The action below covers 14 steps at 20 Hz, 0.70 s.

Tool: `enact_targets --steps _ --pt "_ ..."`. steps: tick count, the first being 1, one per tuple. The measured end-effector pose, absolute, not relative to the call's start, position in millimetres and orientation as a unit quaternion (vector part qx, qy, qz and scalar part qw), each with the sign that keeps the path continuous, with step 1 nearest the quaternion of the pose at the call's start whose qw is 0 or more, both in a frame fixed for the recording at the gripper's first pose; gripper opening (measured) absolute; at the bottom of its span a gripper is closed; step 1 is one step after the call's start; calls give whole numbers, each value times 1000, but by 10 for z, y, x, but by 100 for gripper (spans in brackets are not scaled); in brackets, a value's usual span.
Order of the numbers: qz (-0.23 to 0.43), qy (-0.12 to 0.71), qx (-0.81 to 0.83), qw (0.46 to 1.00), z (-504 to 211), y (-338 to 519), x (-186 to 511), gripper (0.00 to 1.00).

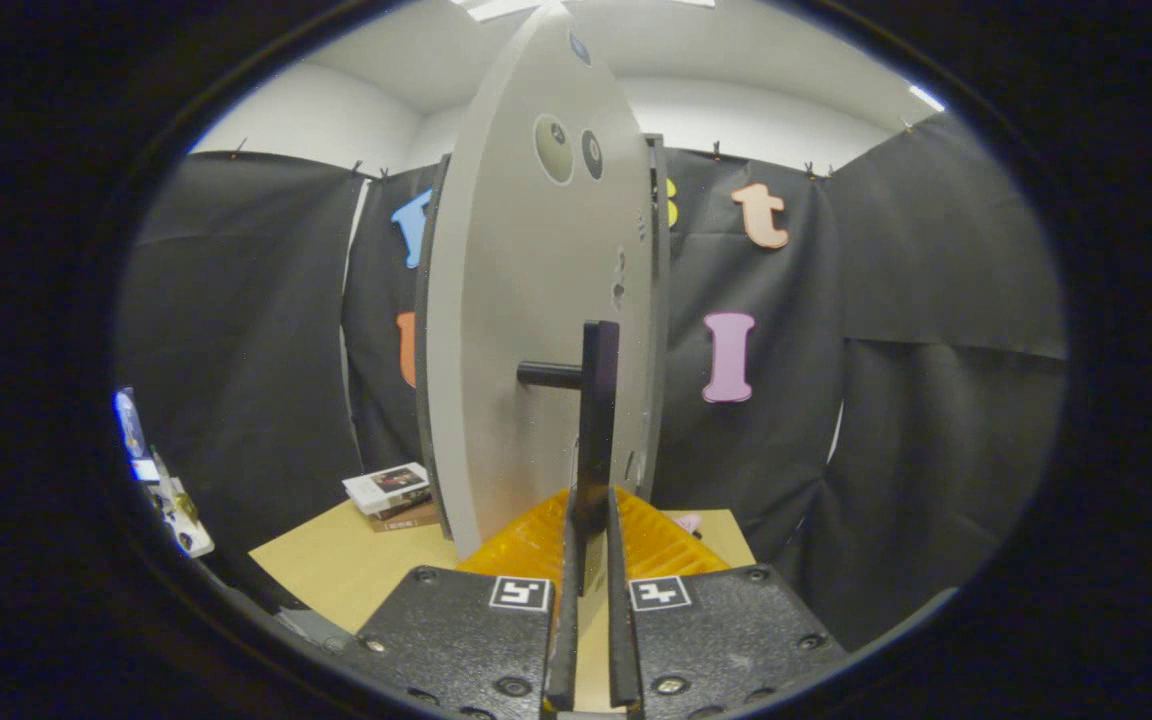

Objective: Open the shoe cabinet door, grab the shoes and put them into the shoe cabinet, then close the shoe cabinet door.

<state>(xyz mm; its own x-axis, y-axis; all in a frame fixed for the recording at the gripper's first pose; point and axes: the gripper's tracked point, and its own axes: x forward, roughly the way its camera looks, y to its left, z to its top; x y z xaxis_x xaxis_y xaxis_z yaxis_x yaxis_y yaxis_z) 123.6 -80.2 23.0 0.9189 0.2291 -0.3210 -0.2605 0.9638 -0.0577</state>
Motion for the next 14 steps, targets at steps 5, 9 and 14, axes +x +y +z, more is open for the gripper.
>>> enact_targets --steps 5,9,14 --pt "104 153 -22 983 258 -1439 1436 5" --pt "160 162 25 973 237 -1377 1364 4" --pt "119 152 -5 981 221 -1480 1258 4"
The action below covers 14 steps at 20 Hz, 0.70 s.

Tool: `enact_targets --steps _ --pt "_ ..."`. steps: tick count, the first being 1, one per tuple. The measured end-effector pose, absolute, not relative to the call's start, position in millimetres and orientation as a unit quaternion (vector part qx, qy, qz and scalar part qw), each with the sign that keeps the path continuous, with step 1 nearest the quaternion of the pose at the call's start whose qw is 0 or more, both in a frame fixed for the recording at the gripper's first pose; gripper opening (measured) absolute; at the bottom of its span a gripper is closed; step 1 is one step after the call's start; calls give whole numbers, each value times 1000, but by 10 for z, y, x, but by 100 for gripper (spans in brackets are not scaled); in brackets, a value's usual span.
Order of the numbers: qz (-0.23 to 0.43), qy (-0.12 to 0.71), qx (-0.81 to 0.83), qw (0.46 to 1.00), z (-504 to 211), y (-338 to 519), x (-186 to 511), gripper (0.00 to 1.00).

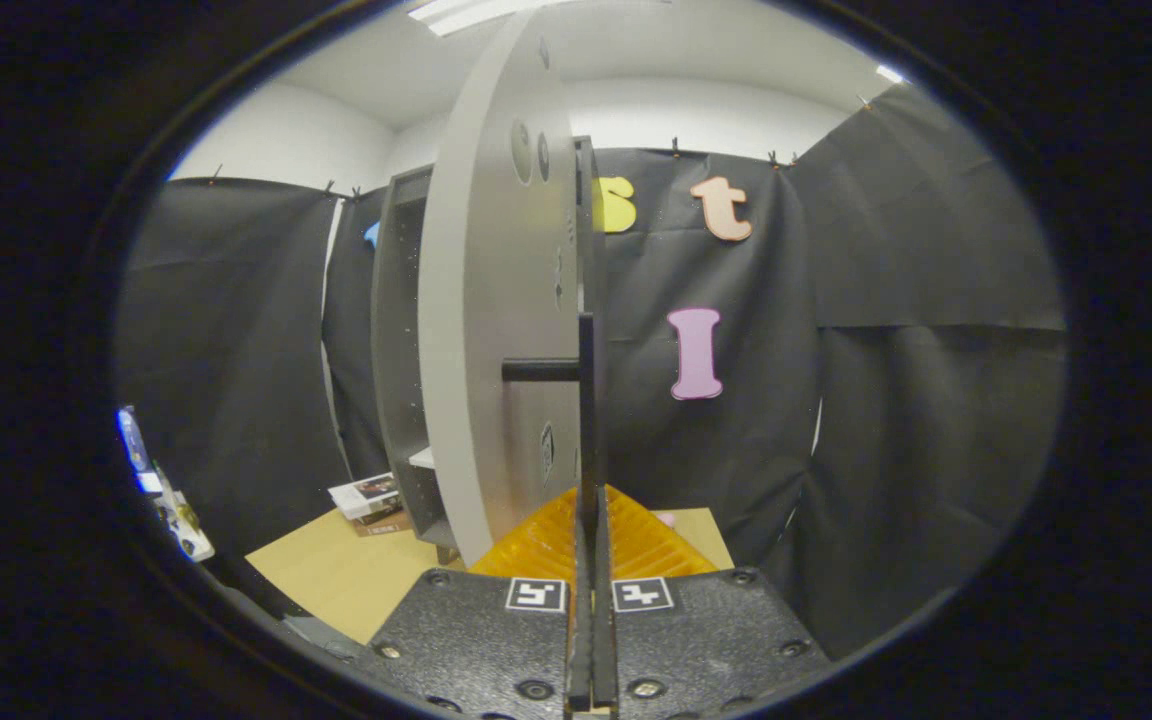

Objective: Open the shoe cabinet door, grab the shoes and put them into the shoe cabinet, then close the shoe cabinet door.

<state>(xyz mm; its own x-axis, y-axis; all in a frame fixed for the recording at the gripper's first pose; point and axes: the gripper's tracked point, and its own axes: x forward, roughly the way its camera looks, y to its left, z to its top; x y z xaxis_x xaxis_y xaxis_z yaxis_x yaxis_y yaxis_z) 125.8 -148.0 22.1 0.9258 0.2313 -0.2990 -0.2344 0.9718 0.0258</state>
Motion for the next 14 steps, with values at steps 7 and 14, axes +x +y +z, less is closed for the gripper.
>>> enact_targets --steps 7,14 --pt "21 73 69 995 241 -1753 522 73" --pt "27 100 122 987 -211 -1187 165 91"
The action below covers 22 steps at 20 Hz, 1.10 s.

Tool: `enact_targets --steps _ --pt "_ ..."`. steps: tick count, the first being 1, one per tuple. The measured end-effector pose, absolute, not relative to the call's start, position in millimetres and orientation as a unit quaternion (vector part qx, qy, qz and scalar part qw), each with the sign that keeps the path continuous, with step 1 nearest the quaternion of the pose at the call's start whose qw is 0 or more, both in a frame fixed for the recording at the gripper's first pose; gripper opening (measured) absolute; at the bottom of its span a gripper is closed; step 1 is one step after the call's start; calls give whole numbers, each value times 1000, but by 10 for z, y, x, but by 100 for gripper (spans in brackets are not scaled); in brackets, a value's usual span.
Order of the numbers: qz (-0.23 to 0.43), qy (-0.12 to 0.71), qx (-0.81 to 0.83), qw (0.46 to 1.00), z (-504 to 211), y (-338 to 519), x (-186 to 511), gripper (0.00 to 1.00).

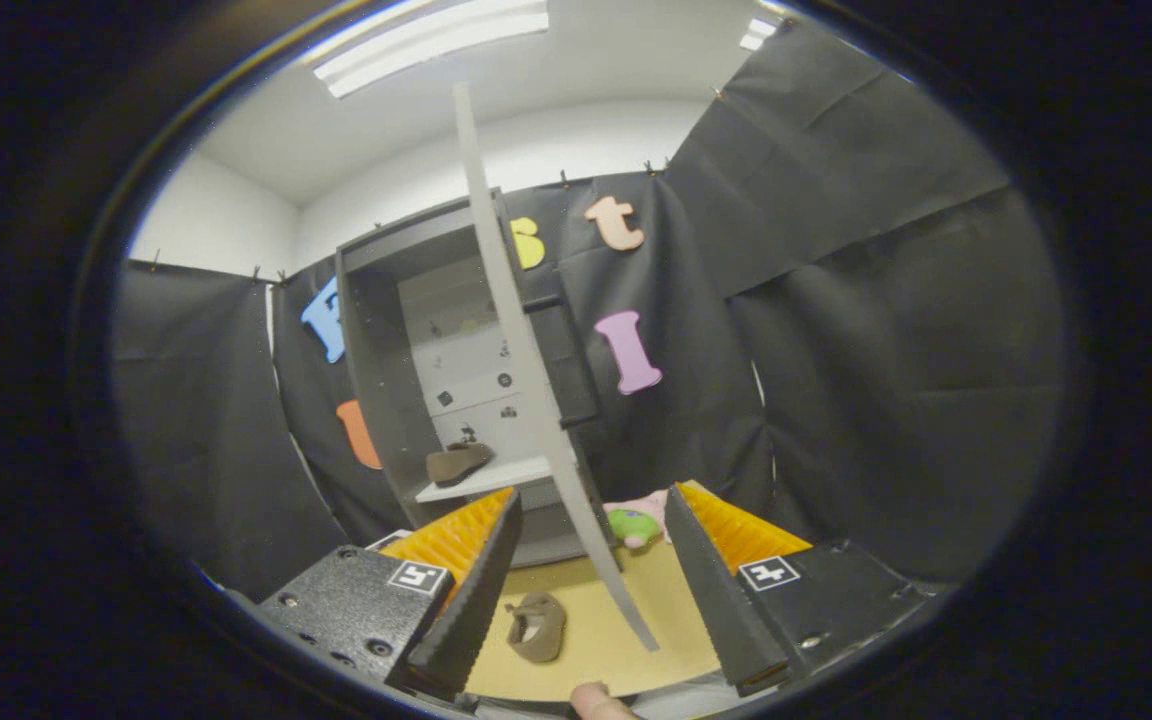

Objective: Open the shoe cabinet door, grab the shoes and put them into the shoe cabinet, then close the shoe cabinet door.

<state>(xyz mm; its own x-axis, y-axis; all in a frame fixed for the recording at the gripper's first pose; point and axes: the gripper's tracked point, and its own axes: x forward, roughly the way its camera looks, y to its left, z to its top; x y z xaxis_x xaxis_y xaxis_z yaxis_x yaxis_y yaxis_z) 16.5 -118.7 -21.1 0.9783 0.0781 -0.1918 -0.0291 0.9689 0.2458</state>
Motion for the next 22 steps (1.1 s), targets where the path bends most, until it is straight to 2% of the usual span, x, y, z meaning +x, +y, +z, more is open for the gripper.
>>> enact_targets --steps 3,8,14,22 --pt "22 104 64 992 -480 -979 164 94" --pt "69 125 30 989 -961 -243 177 100" --pt "95 150 24 984 -1721 408 496 100" --pt "80 195 14 977 -2928 686 1055 100"
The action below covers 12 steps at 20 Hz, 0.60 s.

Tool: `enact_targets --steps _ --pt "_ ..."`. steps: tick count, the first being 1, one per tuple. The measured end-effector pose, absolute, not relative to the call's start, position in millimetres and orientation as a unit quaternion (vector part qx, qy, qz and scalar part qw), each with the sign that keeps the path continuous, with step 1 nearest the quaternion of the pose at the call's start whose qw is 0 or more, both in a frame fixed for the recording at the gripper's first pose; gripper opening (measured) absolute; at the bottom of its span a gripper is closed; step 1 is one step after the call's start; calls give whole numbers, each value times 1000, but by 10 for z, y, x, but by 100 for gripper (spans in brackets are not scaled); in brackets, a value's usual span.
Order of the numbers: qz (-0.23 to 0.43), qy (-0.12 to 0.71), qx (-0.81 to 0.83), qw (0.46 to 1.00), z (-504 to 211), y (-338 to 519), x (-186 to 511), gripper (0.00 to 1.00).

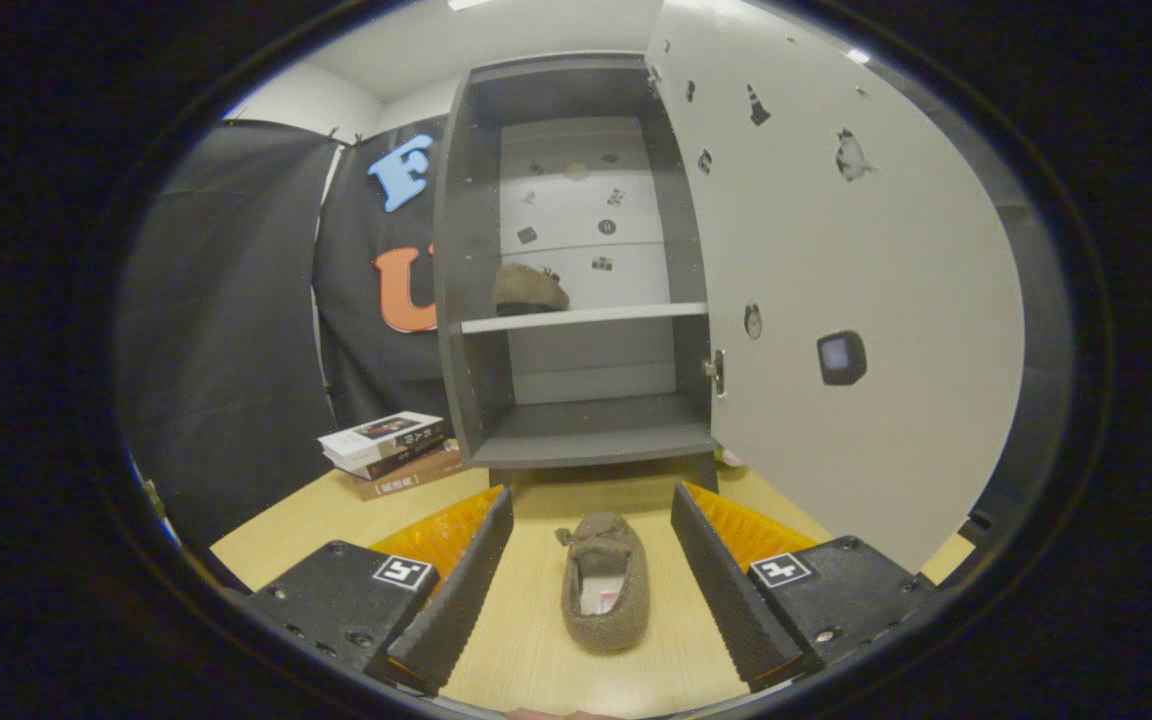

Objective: Open the shoe cabinet door, grab the shoes and put them into the shoe cabinet, then close the shoe cabinet door.

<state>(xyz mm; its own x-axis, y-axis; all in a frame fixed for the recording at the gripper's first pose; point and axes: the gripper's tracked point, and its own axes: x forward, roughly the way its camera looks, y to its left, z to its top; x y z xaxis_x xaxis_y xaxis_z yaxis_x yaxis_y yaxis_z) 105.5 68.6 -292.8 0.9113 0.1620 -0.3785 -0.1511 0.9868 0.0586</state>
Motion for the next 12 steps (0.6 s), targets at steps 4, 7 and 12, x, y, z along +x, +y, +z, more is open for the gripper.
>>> enact_targets --steps 4,7,12 --pt "94 247 -15 964 -3565 868 1174 98" --pt "91 279 -31 956 -3931 930 1275 94" --pt "73 345 -28 935 -4378 975 1448 66"
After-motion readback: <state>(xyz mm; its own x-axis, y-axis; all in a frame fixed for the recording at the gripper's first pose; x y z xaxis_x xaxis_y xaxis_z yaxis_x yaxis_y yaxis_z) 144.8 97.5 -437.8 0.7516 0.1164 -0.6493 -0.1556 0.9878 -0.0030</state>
